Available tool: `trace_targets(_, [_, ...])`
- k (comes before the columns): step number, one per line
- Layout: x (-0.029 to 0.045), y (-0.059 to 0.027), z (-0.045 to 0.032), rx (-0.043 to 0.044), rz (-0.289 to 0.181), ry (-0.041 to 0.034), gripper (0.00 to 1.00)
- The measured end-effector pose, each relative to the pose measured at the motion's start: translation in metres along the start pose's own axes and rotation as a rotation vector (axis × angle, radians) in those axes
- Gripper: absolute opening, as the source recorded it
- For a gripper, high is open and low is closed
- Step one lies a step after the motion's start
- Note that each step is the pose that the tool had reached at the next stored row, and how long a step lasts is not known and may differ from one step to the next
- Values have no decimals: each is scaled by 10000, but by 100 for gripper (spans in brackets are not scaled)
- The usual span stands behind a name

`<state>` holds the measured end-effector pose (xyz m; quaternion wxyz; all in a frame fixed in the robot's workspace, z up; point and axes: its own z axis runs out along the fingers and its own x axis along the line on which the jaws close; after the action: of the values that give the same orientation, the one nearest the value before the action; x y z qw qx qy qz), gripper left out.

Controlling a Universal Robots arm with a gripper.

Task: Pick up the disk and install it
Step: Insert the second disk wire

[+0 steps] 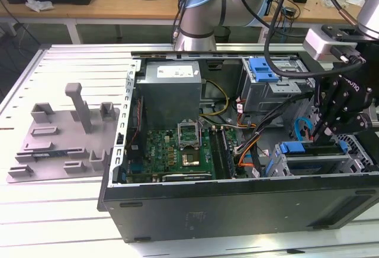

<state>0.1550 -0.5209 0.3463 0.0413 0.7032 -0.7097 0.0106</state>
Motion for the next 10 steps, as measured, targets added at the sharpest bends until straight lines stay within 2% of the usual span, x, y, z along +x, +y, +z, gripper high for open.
trace_targets(10, [-3,-2,41,0,0,1,16])
